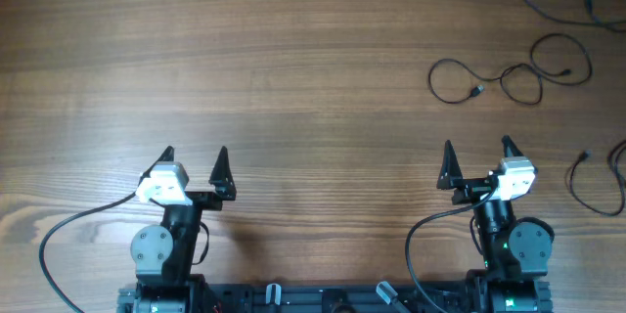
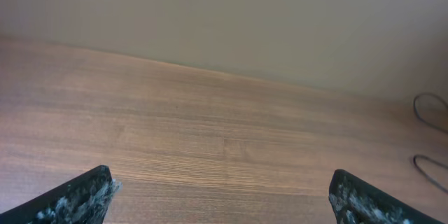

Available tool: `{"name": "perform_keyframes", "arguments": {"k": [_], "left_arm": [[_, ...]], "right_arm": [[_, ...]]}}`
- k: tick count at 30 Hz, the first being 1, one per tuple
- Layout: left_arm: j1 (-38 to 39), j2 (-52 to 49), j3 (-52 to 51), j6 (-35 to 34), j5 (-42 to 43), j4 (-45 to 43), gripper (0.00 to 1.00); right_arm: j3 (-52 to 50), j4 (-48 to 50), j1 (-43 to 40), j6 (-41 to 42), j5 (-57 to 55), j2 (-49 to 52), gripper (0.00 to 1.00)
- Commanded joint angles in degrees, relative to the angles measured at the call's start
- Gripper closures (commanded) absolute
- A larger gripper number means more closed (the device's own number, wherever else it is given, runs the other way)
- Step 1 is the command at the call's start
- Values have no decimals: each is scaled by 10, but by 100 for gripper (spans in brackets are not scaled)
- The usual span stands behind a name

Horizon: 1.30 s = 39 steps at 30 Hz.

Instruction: Untangle cables

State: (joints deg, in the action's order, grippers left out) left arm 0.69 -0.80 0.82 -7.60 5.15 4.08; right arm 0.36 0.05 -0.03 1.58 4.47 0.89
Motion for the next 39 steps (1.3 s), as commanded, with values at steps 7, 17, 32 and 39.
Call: {"name": "perform_keyframes", "arguments": {"k": [7,17,32,39], "left_arm": [[14,6,-5,50,16,0,0],[14,6,-5,50,7,-1,0],[14,5,-5,50,7,-1,0],[14,5,-5,50,7,-1,0]], "right_arm": [[-1,2,2,-5,3,-6,0],[-1,2,2,-5,3,-6,0],[-1,2,2,-5,3,-6,0],[-1,2,2,-5,3,-6,0]]}}
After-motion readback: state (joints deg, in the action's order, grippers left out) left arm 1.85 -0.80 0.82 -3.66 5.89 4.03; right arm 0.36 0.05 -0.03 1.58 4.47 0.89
